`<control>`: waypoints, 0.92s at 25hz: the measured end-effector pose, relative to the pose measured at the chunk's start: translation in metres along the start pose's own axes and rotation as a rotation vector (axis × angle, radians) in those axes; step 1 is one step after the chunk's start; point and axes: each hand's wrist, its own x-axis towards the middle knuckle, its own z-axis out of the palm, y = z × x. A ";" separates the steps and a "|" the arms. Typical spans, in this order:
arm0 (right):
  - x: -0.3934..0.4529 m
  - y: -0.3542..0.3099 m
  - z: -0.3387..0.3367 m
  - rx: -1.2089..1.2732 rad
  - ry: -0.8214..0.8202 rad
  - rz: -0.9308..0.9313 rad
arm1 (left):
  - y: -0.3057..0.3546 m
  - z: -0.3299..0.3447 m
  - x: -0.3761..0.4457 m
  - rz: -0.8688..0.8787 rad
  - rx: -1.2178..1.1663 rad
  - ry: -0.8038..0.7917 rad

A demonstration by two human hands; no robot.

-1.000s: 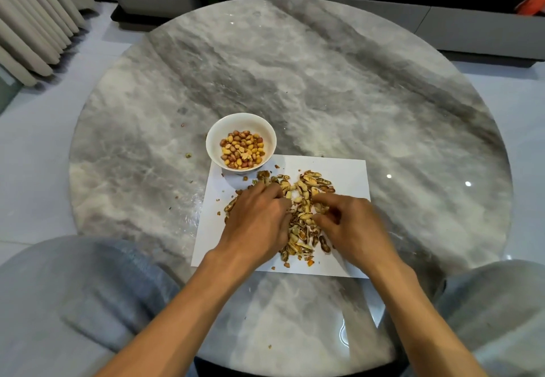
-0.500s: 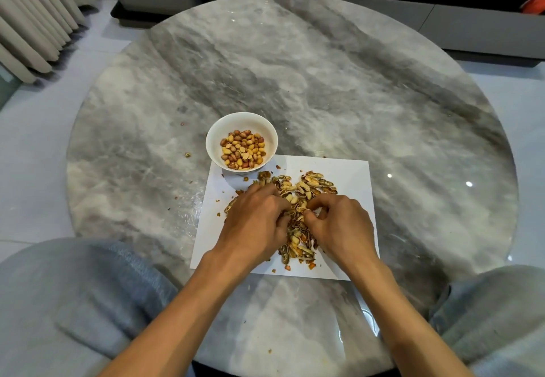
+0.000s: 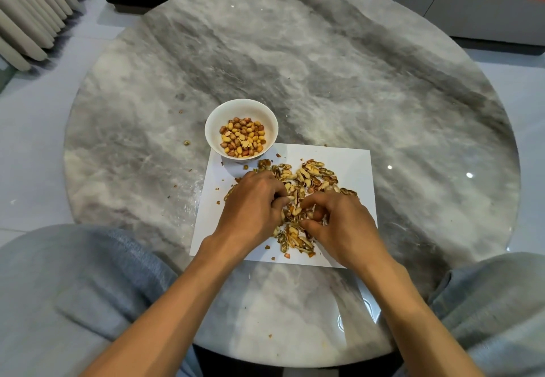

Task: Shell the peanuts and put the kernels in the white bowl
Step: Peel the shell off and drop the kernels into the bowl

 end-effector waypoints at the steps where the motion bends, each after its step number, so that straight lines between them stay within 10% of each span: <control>1: 0.001 -0.001 0.001 -0.016 0.021 -0.010 | -0.001 0.000 0.000 -0.006 -0.016 -0.005; 23: -0.017 0.028 -0.033 -0.070 0.003 0.267 | 0.000 -0.015 -0.007 -0.002 0.109 -0.096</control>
